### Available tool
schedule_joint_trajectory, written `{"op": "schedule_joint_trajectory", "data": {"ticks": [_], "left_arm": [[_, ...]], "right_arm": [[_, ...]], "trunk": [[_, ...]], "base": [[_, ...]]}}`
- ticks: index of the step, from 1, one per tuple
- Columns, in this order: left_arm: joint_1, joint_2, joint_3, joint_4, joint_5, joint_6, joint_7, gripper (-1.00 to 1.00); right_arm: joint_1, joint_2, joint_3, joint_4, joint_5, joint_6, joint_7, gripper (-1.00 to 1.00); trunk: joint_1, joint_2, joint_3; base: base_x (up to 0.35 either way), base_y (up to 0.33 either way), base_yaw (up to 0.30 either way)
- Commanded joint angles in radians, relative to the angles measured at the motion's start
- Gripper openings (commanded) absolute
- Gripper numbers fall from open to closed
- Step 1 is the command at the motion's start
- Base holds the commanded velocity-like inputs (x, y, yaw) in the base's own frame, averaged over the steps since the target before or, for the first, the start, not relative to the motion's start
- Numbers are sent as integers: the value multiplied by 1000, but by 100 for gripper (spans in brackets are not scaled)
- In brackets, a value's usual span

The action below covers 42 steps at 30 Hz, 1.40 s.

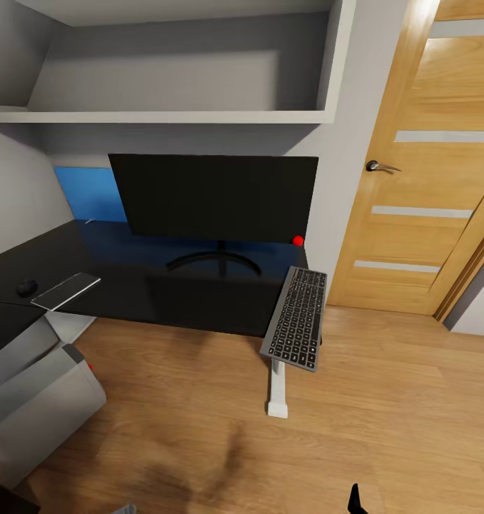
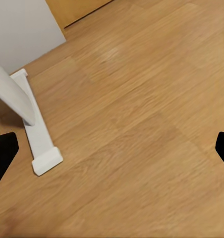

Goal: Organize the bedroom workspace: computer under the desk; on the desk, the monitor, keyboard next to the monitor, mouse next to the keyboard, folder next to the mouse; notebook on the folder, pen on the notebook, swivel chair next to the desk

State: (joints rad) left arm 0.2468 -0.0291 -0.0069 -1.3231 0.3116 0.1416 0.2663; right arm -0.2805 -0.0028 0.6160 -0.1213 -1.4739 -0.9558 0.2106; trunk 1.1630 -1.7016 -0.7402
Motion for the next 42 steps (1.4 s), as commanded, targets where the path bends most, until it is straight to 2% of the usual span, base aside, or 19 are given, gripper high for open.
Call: {"op": "schedule_joint_trajectory", "data": {"ticks": [1, 17, 20, 24, 25, 26, 30, 34, 42], "left_arm": [[0, 0, -1, -2, 7, 4, 5, 100], [0, 0, -1, 23, 8, 6, 5, 100], [0, 1, 0, 68, 5, 4, 5, 100], [0, 7, 7, 157, 4, -8, 5, 100], [0, 12, 8, 193, 4, -25, 5, 100], [0, 26, 7, 303, 4, -108, 4, 100], [0, 33, 5, 434, 2, -209, 3, 100], [1, 39, 5, 481, 4, -241, 2, 100], [0, 50, 5, 506, 4, -247, 2, 100]], "right_arm": [[0, 0, 4, 0, -11, -2, 7, 100], [0, -6, 3, 4, -10, -3, 9, 100], [0, -9, 3, 16, -10, -5, 9, 100], [0, -9, 13, 86, -8, -4, 10, 100], [0, -9, 23, 104, -6, -2, 9, 100], [2, -11, 36, 130, -6, 1, 5, 100], [12, -13, 42, 140, -7, 4, 2, 100], [20, -4, 46, 141, -8, 6, 3, 100], [21, 4, 44, 143, -9, 6, 3, 100]], "trunk": [[0, 0, -1], [0, 0, -1], [0, 0, -1], [-8, 14, 6], [-12, 21, 9], [-15, 28, 12], [-31, 56, 24], [-46, 84, 37], [-77, 140, 62]], "base": [[0, -166, 0], [0, -291, 0], [-8, -162, 0], [-2, -44, 0], [-1, -15, 0], [0, -5, 0], [0, -2, 0], [0, 0, 0], [0, 0, 0]]}}
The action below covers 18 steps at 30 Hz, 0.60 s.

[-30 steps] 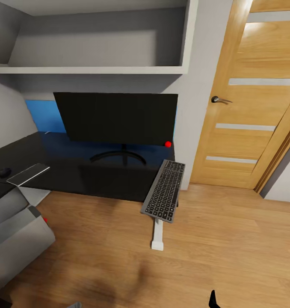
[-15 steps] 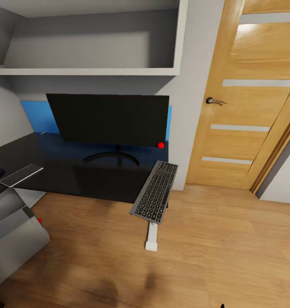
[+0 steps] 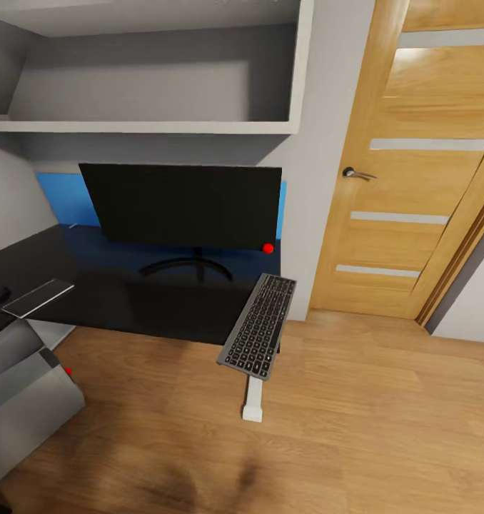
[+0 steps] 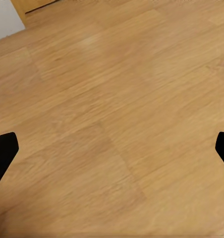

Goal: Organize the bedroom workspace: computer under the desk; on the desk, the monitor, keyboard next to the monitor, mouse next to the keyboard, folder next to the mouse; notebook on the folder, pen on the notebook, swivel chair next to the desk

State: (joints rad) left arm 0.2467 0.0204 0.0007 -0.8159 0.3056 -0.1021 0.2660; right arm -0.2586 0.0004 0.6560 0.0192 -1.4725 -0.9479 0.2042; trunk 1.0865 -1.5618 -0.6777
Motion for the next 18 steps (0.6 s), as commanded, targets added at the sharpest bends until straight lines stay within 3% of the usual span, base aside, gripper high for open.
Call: {"op": "schedule_joint_trajectory", "data": {"ticks": [1, 18], "left_arm": [[0, 1, -2, 2, 10, -4, 2, 100], [0, 1, -2, 25, 9, -30, 2, 100]], "right_arm": [[-1, 1, 4, 2, -11, -2, 9, 100], [-1, 2, 4, 2, -11, -2, 9, 100]], "trunk": [[-4, 7, 3], [-69, 126, 56]], "base": [[0, 0, 0], [0, 0, 0]]}}
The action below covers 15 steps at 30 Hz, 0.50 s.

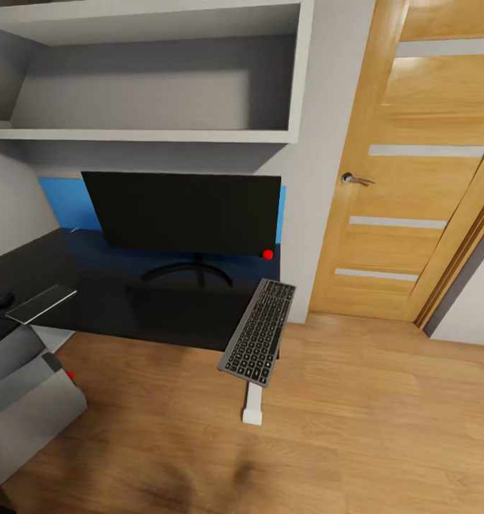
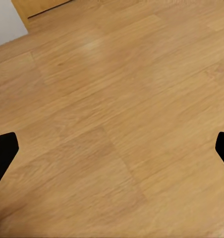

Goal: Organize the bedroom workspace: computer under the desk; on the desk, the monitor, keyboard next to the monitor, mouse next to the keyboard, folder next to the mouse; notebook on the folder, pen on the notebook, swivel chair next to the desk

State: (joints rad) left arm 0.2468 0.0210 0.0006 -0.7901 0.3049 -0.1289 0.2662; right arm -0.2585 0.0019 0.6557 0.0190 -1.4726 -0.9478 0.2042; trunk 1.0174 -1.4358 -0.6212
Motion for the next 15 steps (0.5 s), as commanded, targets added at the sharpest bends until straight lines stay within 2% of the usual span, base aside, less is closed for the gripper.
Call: {"op": "schedule_joint_trajectory", "data": {"ticks": [1, 5, 7, 9, 15], "left_arm": [[0, 0, -2, 0, 10, -18, 2, 100], [1, 0, -2, 8, 10, -57, 2, 100], [0, -1, -2, 12, 10, -123, 1, 100], [0, -1, -3, 17, 11, -151, 1, 100], [0, -2, -6, 42, 8, -180, 1, 100]], "right_arm": [[-1, 1, 4, 2, -11, -2, 9, 100], [-1, 1, 4, 2, -11, -2, 9, 100], [-1, 0, 4, 2, -11, -2, 9, 100], [-1, 1, 4, 2, -11, -2, 9, 100], [-1, 0, 4, 2, -11, -2, 9, 100]], "trunk": [[-4, 7, 3], [-19, 35, 15], [-27, 49, 21], [-35, 63, 28], [-58, 105, 46]], "base": [[0, 0, 0], [0, 0, 0], [0, 0, 0], [0, 0, 0], [0, 0, 0]]}}
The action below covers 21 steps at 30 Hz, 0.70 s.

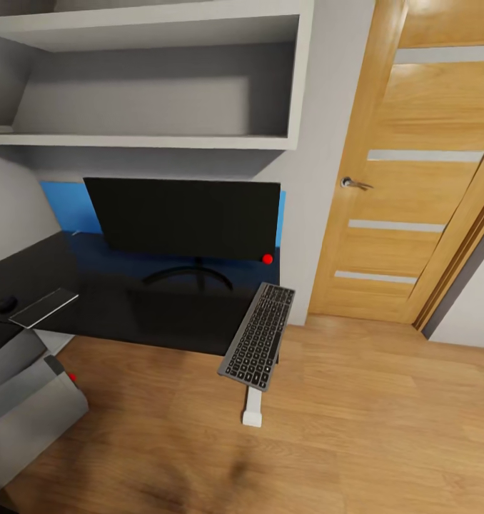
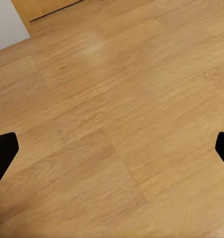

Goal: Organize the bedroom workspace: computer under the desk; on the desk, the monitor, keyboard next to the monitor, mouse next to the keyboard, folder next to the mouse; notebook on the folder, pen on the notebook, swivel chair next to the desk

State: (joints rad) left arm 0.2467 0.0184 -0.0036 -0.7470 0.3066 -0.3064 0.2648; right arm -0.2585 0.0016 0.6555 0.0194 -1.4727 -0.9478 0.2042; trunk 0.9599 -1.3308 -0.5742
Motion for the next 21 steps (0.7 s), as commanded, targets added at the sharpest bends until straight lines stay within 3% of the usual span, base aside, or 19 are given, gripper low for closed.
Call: {"op": "schedule_joint_trajectory", "data": {"ticks": [1, 14, 21], "left_arm": [[1, 0, -2, 1, 6, -5, 2, 100], [0, -3, -3, 8, 8, -1, 6, 100], [1, -24, -5, 57, 10, 2, 5, 100]], "right_arm": [[-1, 1, 4, 2, -11, -2, 9, 100], [-1, 1, 4, 2, -11, -2, 9, 100], [-1, 1, 4, 2, -11, -2, 9, 100]], "trunk": [[-4, 7, 3], [-54, 98, 43], [-81, 147, 65]], "base": [[0, 0, 0], [0, 0, 0], [0, 0, 0]]}}
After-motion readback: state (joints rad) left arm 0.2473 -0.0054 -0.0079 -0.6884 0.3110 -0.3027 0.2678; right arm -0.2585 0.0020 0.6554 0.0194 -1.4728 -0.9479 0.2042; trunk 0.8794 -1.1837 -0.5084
